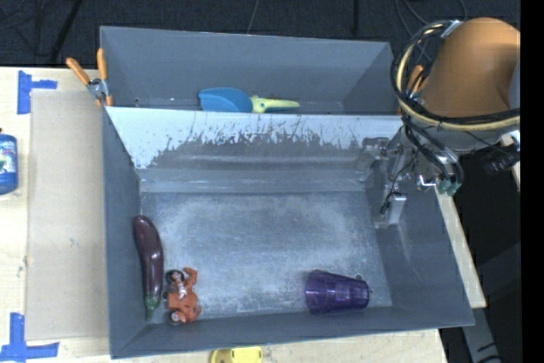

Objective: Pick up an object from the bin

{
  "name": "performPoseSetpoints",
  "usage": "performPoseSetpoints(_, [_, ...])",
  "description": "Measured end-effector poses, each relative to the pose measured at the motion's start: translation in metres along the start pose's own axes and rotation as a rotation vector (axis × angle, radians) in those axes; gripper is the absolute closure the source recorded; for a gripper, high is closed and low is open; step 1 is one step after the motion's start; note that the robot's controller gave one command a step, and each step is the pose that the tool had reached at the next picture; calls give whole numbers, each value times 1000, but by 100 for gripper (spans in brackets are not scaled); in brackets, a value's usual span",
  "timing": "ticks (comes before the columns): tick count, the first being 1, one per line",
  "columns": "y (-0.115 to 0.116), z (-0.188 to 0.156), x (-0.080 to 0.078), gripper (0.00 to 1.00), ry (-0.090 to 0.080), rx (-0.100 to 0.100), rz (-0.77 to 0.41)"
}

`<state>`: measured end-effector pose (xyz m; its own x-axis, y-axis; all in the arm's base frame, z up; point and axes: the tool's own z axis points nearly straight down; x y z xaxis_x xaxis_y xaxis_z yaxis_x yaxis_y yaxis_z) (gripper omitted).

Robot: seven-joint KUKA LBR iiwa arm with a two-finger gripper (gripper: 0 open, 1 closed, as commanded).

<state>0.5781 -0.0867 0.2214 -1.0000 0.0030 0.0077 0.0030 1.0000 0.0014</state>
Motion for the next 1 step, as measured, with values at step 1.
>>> performPoseSetpoints(1, [0, -5, -1, 0, -8, 1, -2])
